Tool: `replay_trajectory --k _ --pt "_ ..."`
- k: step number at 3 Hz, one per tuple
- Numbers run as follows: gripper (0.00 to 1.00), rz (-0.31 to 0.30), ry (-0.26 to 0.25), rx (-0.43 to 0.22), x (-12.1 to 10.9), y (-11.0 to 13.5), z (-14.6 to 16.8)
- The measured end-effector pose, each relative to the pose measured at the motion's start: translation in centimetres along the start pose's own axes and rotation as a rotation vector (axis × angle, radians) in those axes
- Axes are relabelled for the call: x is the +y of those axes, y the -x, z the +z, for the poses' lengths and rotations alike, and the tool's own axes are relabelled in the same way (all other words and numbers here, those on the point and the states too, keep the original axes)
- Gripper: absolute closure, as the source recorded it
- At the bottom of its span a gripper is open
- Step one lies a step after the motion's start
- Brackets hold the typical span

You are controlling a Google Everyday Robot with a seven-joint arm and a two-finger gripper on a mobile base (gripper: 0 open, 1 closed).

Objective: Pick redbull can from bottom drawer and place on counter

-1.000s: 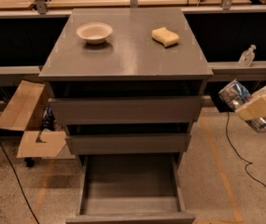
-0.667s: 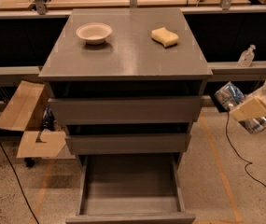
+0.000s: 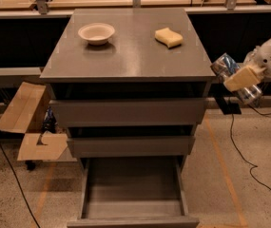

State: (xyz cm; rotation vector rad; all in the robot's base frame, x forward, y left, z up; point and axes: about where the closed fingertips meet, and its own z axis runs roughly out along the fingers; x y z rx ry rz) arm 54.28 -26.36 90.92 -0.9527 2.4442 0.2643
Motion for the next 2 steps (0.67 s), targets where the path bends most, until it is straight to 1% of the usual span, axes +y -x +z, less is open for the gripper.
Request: replay_trajectory --k 1,2 --pt "1.00 -0.057 -0.042 -0.050 -1.1 4.3 -1.3" --pt "1.00 -0.100 -0.066 -0.084 -1.3 7.0 -2.2"
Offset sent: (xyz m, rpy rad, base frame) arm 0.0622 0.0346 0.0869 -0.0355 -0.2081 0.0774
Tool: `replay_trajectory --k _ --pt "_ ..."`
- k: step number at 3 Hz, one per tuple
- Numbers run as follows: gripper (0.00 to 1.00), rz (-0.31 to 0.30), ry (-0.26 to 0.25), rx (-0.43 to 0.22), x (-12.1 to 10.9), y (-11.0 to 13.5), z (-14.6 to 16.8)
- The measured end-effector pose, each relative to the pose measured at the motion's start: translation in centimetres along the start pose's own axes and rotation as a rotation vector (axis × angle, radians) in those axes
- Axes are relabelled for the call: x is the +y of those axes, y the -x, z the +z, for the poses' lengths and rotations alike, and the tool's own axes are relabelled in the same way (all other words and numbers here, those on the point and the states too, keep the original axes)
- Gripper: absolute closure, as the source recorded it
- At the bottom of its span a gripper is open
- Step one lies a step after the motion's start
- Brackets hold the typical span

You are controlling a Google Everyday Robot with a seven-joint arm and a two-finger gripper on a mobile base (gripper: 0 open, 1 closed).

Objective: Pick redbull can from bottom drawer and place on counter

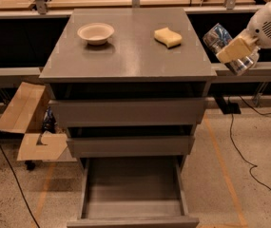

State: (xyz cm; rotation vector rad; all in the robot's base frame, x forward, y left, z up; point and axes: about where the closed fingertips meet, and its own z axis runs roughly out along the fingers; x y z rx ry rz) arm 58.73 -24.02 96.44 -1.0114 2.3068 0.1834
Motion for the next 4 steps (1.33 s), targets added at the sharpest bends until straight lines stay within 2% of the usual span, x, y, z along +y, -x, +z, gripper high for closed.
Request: replay_trajectory --k 1,2,3,4 --pt "1.00 -0.035 0.055 -0.026 1.3 3.3 2.8" --pt "1.00 -0.043 0.095 -0.068 2.0 6.7 6.2" --pt "1.00 -0.026 0.101 -0.123 1.6 10.1 8.8" --pt "1.00 0.038 0.084 -0.215 0.3 13.3 12.0"
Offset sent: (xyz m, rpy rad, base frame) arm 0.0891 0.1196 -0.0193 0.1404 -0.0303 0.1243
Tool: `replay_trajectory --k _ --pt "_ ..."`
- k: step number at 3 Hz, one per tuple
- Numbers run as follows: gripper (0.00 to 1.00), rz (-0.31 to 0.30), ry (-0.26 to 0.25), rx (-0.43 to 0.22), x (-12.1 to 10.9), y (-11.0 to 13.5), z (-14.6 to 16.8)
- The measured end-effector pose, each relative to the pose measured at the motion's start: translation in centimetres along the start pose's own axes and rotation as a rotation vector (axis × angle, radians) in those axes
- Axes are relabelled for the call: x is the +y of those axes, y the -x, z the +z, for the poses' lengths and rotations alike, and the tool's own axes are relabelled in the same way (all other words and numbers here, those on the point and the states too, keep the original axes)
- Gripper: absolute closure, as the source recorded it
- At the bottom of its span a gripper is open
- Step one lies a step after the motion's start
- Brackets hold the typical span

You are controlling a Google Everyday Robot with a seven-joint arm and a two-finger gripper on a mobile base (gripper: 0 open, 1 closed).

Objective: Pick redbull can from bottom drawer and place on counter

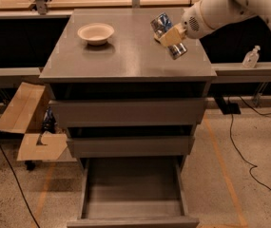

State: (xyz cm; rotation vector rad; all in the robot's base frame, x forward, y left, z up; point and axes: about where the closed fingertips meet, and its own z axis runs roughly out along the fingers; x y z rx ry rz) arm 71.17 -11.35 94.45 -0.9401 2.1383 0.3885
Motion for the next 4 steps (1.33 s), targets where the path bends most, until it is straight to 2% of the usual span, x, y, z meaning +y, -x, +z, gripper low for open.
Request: replay_trajectory --k 1,2,4 --pt "1.00 0.046 -0.022 -0.055 -1.2 0.9 2.3" --pt "0.84 0.072 -0.042 -0.062 -1.8 0.8 4.9" --pt "0.38 0.081 -0.073 -0.002 -2.1 -0.6 8.4"
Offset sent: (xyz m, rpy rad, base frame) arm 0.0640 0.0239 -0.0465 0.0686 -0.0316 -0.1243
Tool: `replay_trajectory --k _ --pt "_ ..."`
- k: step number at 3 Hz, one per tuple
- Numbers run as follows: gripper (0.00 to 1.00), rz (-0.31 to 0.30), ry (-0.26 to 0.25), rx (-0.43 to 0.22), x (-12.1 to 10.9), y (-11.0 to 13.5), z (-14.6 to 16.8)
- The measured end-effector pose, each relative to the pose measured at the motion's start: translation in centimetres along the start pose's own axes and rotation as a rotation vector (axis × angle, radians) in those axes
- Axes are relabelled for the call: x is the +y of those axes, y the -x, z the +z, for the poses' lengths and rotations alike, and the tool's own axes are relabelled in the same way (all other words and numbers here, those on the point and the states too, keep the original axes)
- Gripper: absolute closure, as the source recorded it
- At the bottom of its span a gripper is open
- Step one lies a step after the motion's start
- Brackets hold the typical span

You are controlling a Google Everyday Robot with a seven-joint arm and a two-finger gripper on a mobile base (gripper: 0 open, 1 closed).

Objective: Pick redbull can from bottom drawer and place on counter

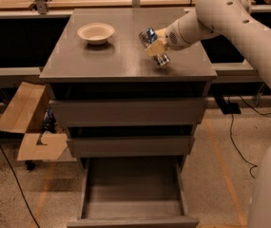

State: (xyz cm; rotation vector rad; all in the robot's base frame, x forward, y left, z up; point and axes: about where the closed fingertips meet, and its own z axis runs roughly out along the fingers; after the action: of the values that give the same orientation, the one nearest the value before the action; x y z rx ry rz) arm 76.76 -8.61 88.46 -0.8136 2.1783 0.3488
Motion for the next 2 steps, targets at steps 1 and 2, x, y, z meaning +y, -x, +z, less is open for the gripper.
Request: replay_trajectory --k 1,2 --pt "0.14 0.004 0.009 0.011 0.17 -0.45 0.33" --pt "0.00 0.004 0.013 0.014 0.33 -0.53 0.62"
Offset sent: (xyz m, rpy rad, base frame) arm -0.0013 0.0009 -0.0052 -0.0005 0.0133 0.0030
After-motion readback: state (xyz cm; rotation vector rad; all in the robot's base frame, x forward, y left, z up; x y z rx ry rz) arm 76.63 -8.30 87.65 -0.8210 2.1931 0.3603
